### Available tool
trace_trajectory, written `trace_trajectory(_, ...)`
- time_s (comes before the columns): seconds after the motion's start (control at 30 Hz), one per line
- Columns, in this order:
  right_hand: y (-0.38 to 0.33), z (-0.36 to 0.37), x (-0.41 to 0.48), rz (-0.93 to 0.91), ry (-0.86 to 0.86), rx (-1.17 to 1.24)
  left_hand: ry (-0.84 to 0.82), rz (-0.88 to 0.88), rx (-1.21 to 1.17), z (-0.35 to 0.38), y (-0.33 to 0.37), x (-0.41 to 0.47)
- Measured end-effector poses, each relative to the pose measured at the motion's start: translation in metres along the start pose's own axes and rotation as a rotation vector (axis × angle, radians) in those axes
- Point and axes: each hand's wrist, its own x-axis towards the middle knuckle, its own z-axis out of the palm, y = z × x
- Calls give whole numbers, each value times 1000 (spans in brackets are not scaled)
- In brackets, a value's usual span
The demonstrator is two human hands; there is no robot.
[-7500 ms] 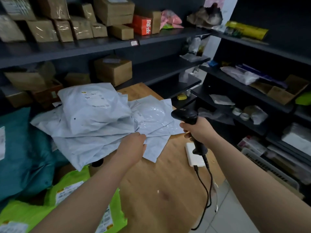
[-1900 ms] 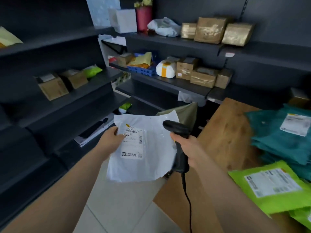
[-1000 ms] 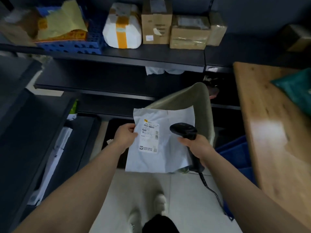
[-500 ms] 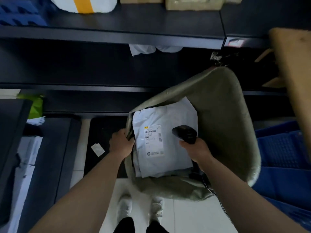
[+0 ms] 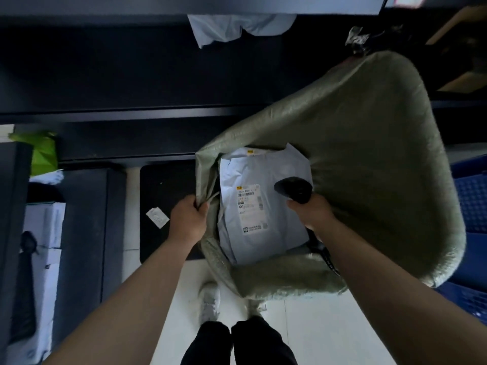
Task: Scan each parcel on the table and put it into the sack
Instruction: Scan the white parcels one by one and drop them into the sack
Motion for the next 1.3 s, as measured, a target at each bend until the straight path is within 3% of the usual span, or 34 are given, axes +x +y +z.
trace_trajectory(0.23, -8, -29, -74, -136, 40, -21, -159, -3, 12, -28, 13, -14)
trace_trajectory(0.33, -7, -51, -125, -193, 61, -3, -184, 85, 37, -52, 29, -43)
trace_trajectory(0.53, 19, -110, -247, -231, 196, 99, -322, 524, 381, -93, 101, -126)
trace_trajectory(0.8, 107, -219, -391, -222, 451, 98, -155, 1230, 614, -91, 236, -283)
trace_trajectory(0.97, 185, -287, -437, -158, 549, 163, -105, 1489, 642, -53, 304, -381)
trace_trajectory(1.07, 237, -337, -452, -156, 590, 136, -107, 1557, 641, -14, 340, -433)
trace_trajectory(1.3, 345, -470, -467, -184, 658, 181, -87, 1511, 609, 90, 408, -542)
